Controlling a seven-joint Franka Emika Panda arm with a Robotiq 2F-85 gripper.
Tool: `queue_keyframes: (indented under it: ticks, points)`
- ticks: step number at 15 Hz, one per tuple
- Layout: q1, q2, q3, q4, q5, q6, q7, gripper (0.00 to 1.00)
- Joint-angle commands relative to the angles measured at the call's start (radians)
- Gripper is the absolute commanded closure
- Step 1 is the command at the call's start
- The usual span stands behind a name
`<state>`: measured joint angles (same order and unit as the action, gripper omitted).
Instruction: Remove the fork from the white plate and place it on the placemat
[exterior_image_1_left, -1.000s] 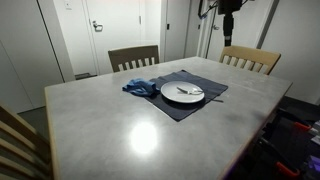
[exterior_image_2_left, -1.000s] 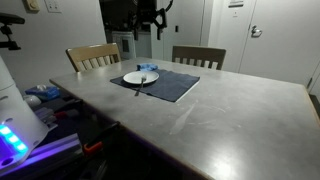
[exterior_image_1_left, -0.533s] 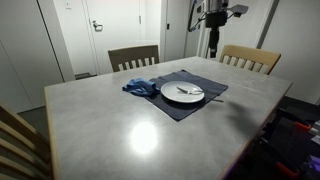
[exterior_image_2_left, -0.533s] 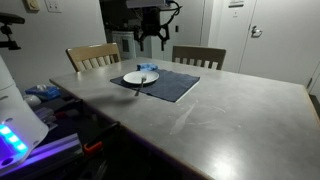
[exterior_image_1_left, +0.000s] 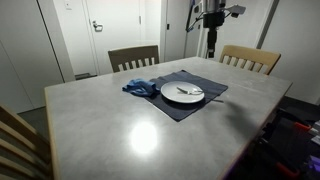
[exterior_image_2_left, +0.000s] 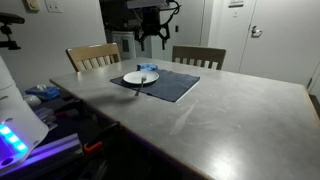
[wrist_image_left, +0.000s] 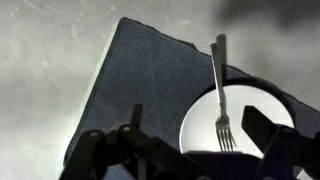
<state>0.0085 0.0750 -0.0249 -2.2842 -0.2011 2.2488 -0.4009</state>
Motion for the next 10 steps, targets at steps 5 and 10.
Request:
queue_keyframes:
  ticks: [5, 10]
  points:
    - [0.0, 0.072, 0.037, 0.044, -0.027, 0.03, -0.035, 0.0]
    - [-0.005, 0.139, 0.056, 0.061, -0.003, 0.062, -0.052, 0.0]
